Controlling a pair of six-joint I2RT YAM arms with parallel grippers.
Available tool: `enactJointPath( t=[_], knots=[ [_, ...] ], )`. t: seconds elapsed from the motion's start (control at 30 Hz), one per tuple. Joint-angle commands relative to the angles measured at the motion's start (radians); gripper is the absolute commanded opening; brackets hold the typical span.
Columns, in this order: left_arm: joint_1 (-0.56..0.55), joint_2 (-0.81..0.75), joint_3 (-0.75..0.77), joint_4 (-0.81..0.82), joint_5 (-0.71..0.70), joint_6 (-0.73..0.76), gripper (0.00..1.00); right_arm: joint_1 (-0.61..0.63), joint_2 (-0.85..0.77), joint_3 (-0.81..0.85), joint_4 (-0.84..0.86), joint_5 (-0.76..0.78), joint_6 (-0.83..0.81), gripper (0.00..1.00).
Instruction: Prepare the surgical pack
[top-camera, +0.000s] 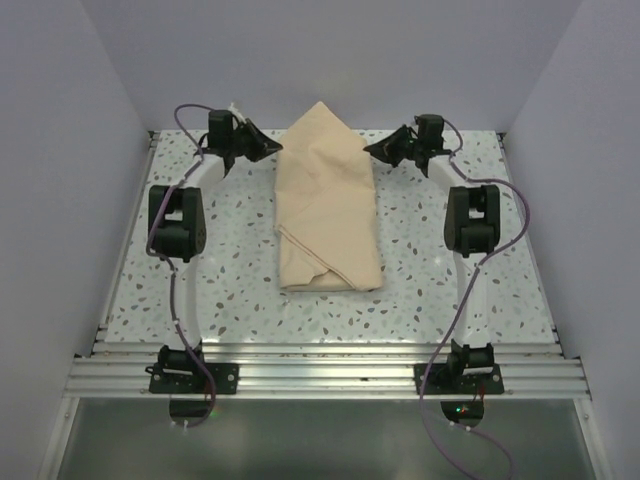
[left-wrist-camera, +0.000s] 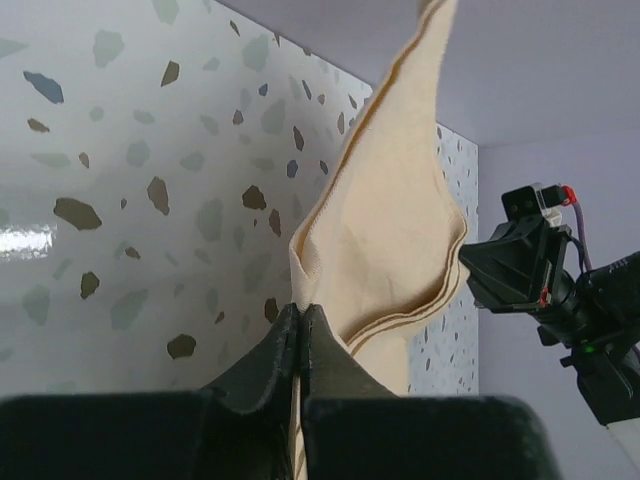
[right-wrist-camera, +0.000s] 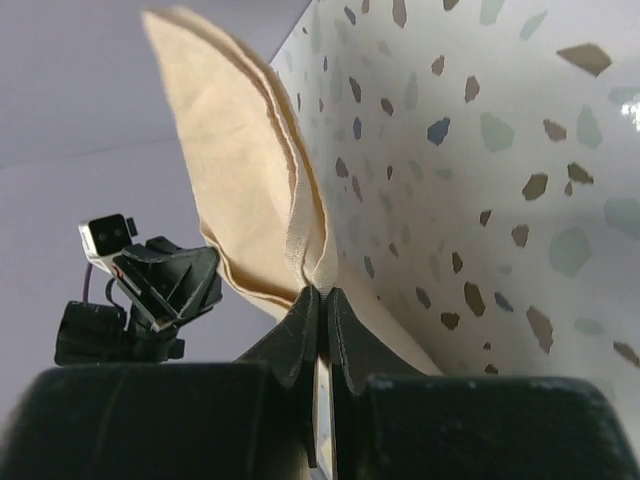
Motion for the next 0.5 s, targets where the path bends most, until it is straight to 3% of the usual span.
enactJointPath(
  t=[0.0, 0.47],
  knots=[
    [0.01, -0.152, -0.099, 0.064, 0.031, 0.019, 0.0, 0.001, -0.153, -0.072, 0.015, -0.046, -0.032, 0.0],
    [0.01, -0.414, -0.379, 0.125, 0.076, 0.017, 0.0, 0.001, -0.382, -0.331, -0.032, -0.098, -0.139, 0.0]
  ],
)
